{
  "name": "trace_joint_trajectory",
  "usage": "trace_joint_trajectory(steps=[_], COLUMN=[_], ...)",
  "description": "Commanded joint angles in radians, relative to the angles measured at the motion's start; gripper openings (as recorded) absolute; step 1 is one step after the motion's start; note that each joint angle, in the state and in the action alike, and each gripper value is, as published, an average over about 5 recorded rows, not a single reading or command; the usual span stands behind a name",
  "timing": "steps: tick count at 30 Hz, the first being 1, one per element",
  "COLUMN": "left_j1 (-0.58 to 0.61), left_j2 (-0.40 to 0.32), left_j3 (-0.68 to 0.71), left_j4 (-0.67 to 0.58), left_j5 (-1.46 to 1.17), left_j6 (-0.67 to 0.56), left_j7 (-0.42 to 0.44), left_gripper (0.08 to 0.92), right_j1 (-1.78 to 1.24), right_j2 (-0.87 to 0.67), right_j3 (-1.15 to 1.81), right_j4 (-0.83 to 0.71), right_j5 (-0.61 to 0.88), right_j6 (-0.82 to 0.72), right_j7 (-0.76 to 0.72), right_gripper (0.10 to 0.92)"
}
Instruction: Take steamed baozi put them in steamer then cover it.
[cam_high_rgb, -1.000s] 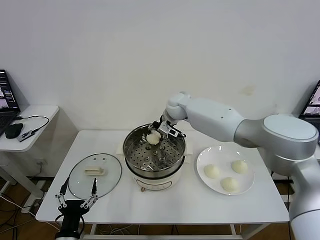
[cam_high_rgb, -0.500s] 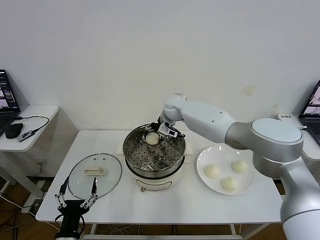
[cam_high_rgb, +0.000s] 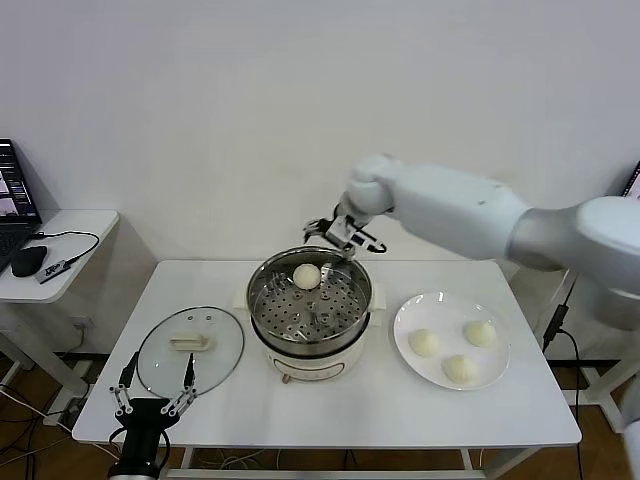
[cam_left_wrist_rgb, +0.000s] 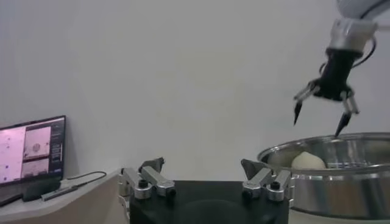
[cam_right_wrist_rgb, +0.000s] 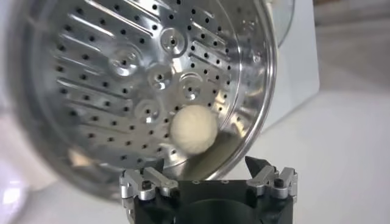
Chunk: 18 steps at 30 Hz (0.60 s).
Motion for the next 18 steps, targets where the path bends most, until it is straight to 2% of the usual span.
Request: trace_joint_trajectory(steps=[1, 5, 10, 18], left_j1=[0.0, -0.004, -0.017, -0.028], left_j2=[0.007, 0.017, 0.027, 0.029], left_j3=[0.007, 0.016, 0.026, 0.034], left_j4=[-0.013, -0.015, 0.002, 0.013], left_j5=[-0.002, -0.001, 0.0, 0.002], left_j6=[0.047, 0.077, 0.084, 0.087], left_j7=[-0.002, -0.004, -0.002, 0.003], left_gripper=[0.823, 0.823, 0.823, 0.823], right_j1=[0.148, 0.147, 0.072, -0.152], right_j2=[-0.342, -0.494, -0.634, -0.677], right_j3=[-0.048, -0.069, -0.055, 0.015], right_j4=[0.357, 0.47, 0.531, 0.485], right_j5=[0.245, 0.298, 0.294, 0.183], right_j6=[-0.436, -0.515, -0.552, -0.549], right_j7=[-0.117, -0.118, -0.108, -0.076], right_gripper=[0.823, 0.823, 0.823, 0.823])
